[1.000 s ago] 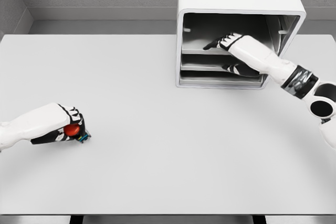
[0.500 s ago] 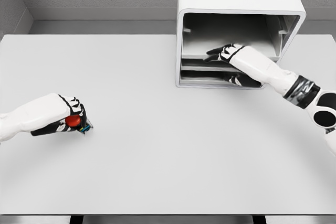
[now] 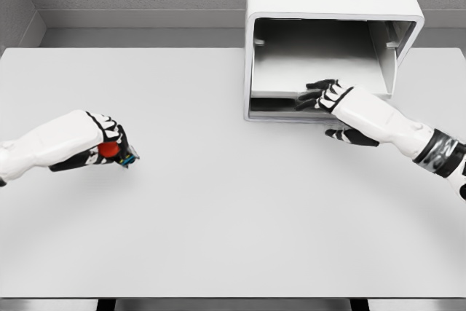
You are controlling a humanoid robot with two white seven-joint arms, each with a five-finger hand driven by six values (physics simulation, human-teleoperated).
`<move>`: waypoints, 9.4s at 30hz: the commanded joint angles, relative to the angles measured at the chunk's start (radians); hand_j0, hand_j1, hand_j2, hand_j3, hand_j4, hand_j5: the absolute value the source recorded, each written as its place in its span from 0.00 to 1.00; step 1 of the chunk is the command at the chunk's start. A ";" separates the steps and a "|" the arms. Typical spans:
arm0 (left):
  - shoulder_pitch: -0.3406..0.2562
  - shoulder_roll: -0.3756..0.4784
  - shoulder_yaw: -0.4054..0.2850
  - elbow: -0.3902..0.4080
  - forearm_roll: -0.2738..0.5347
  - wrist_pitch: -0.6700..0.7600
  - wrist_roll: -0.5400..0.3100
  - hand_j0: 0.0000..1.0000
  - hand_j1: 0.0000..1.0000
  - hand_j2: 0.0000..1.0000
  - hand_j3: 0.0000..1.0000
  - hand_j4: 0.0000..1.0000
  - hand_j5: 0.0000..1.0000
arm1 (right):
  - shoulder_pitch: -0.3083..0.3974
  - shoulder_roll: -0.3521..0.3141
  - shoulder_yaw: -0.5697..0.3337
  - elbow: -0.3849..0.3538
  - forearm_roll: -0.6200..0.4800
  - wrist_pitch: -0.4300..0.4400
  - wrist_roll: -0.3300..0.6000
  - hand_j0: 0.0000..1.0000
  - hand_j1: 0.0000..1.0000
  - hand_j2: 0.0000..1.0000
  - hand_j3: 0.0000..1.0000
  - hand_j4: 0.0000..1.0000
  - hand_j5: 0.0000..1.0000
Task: Slide open multi-storey tabletop storage cabinets and put open load switch and slide close multi-storey tabletop storage cabinets
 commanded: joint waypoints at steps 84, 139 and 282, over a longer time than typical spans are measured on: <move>-0.270 -0.601 -0.061 0.033 -0.167 0.003 0.001 0.35 0.35 0.35 0.35 0.35 0.35 | 0.301 -0.146 -0.413 0.119 -0.193 0.005 -0.002 0.69 0.69 0.69 0.69 0.69 0.69; -0.431 -0.694 -0.227 0.150 -0.374 0.003 0.001 0.35 0.35 0.35 0.35 0.35 0.35 | 0.442 -0.073 -0.410 -0.039 -0.171 0.005 -0.012 0.74 0.74 0.74 0.74 0.74 0.74; 0.046 -0.338 0.346 0.147 -0.034 0.003 0.001 1.00 1.00 1.00 1.00 1.00 1.00 | 0.437 0.044 -0.357 -0.166 -0.153 0.005 -0.002 0.78 0.78 0.78 0.78 0.78 0.78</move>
